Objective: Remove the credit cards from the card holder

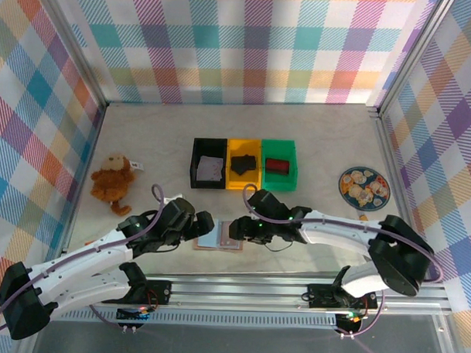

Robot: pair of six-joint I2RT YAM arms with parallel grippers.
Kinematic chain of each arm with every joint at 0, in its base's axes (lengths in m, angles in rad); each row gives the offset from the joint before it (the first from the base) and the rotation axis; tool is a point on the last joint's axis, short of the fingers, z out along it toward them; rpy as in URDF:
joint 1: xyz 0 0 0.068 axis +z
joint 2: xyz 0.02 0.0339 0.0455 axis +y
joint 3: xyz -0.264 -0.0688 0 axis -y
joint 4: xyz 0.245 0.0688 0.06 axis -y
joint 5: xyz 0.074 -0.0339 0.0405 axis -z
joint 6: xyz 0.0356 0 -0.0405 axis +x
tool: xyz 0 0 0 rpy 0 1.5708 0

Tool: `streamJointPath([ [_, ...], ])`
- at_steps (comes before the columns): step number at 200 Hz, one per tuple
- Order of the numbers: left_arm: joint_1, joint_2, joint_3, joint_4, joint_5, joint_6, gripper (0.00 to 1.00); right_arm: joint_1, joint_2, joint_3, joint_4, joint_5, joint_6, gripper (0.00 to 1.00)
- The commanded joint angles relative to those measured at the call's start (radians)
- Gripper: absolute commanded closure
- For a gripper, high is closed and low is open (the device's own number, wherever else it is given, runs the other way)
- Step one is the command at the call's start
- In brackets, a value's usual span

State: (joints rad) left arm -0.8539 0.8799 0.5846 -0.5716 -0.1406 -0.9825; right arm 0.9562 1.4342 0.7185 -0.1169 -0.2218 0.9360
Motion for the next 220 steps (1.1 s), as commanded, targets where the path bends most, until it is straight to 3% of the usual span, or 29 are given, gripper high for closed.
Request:
streamJointPath([
  [1, 0.006, 0.014, -0.02, 0.025, 0.004, -0.043, 0.04, 0.003, 0.032, 0.01, 0.076, 0.041, 0.052, 0.45],
  [45, 0.007, 0.04, -0.023, 0.047, 0.013, -0.047, 0.04, 0.004, 0.045, 0.014, 0.057, 0.102, 0.058, 0.45],
  [220, 0.007, 0.056, -0.114, 0.136, 0.033, -0.076, 0.04, 0.004, 0.143, 0.08, 0.071, 0.076, 0.061, 0.45],
])
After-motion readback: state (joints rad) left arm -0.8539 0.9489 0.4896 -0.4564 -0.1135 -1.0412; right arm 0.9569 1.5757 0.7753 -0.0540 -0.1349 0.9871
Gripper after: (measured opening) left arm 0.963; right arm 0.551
